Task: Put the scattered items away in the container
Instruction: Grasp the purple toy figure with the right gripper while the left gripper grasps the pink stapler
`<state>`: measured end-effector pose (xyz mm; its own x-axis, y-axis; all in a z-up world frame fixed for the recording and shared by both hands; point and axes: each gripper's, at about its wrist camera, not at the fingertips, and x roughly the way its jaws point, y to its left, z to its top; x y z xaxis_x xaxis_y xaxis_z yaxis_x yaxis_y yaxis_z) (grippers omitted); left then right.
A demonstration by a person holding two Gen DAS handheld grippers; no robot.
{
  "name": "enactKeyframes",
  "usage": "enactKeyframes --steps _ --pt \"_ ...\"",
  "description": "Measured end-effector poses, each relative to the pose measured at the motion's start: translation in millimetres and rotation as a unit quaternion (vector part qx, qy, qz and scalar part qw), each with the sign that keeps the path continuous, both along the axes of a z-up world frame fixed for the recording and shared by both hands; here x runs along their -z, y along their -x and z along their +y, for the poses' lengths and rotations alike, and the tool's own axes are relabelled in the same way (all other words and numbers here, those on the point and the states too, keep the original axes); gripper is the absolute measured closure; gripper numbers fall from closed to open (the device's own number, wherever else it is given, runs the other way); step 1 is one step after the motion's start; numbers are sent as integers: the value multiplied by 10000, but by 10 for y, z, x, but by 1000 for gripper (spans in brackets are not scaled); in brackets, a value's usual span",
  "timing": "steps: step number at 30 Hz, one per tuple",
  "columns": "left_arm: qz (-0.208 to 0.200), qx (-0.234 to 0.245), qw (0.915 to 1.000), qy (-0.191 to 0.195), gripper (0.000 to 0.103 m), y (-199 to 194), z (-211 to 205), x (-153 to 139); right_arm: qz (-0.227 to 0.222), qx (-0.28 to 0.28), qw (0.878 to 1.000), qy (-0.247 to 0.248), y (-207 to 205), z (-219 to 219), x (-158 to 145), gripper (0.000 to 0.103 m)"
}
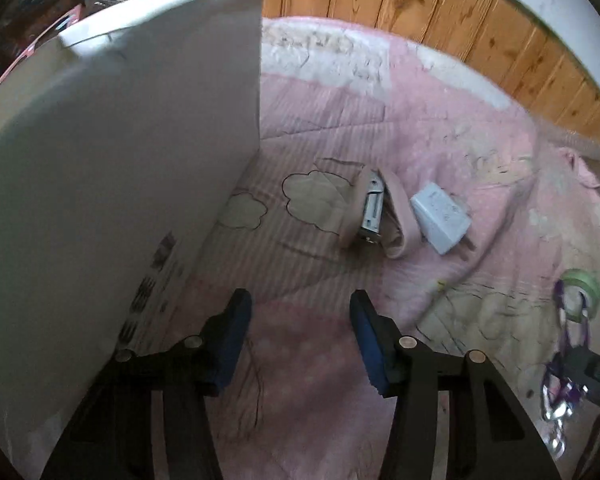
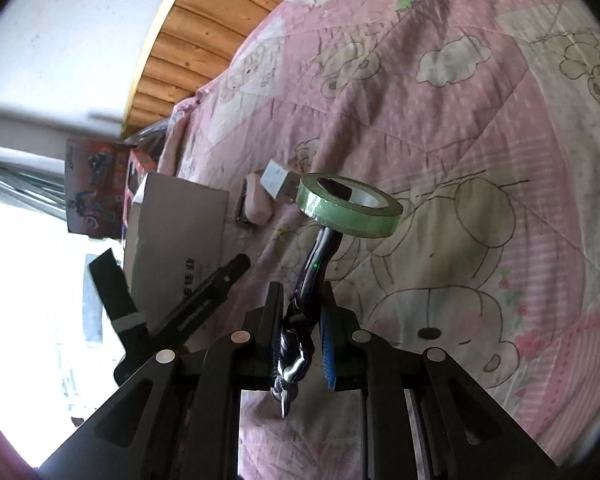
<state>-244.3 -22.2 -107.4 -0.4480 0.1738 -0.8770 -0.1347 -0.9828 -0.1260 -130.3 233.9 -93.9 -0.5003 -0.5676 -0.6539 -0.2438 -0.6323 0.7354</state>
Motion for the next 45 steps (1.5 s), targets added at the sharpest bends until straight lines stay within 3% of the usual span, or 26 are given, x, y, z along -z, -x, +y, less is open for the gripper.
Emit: enactKeyframes --steps 4,7,10,13,14,17,18,23,28,31,33,36,38,39,42,45 --pt "470 604 9969 155 47 11 253 -176 -68 17 10000 17 50 -28 38 85" --pt "720 1189 9903 -13 44 68 506 -247 -90 77 9999 34 44 31 69 85" --pt "688 1565 9846 377 44 170 767 -78 -198 221 9995 91 34 171 128 85" --pt "955 1287 9818 1020 42 293 774 43 -283 435 9985 -156 5 409 117 85" --pt "796 1071 9861 989 43 371 708 81 -289 538 9978 -260 -7 515 99 85" --pt "347 478 9979 253 51 504 342 156 -288 829 9957 -307 -30 782 70 85" --pt "365 406 9983 187 52 490 271 142 -295 909 9950 -295 -40 846 70 85" --pt "309 536 9979 -180 79 430 97 97 -357 1014 9942 -51 -29 919 107 85" --pt "157 662 9954 -677 79 77 21 -3 -318 772 9965 -18 37 757 83 85" --pt "10 850 9948 -569 79 -253 77 56 -309 674 9972 -29 39 693 81 85" --pt "134 1005 9943 -316 79 -470 120 69 -328 626 9975 -45 33 665 97 85" --pt "249 1146 9930 159 67 -640 211 131 -378 446 9983 -53 37 571 149 84" --pt "369 1127 9922 379 36 -658 269 151 -413 277 9987 -92 39 477 194 84" --pt "507 1021 9919 566 31 -658 295 126 -429 197 9988 -115 47 424 215 84" --pt "858 717 9903 828 27 -607 355 12 -531 7 9984 -215 66 281 306 84" --pt "768 561 9938 584 25 -371 381 -4 -655 -91 9974 -293 74 204 421 84"
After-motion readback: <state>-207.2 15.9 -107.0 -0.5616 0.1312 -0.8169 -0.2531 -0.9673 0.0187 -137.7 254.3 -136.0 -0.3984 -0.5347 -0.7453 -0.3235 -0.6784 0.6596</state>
